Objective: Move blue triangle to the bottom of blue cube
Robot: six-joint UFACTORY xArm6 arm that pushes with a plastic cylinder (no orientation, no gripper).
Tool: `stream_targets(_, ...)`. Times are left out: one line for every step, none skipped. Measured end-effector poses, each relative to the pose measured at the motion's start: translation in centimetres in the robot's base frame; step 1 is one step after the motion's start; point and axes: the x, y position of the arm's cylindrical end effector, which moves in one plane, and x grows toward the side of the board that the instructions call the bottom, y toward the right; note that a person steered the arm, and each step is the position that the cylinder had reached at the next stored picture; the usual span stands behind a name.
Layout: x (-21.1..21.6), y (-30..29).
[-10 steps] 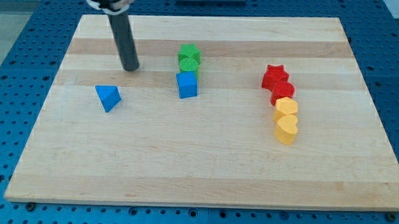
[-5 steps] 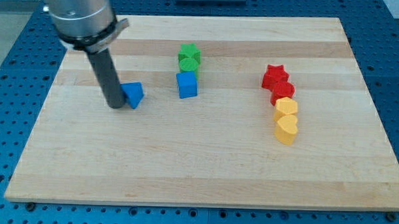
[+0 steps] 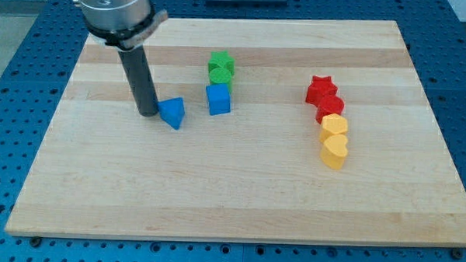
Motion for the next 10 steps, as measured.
stream_targets(1.7,3.0)
stream_targets(1.8,5.4)
stream_targets(1.8,6.8)
stream_targets(1.8,7.1)
stream_targets(1.8,7.1)
stream_targets(2.4,6.2)
stream_targets(6.0,7.6)
stream_targets(7.4,12.1)
stream_targets(6.9,13.9)
stream_targets(4.9,13.9)
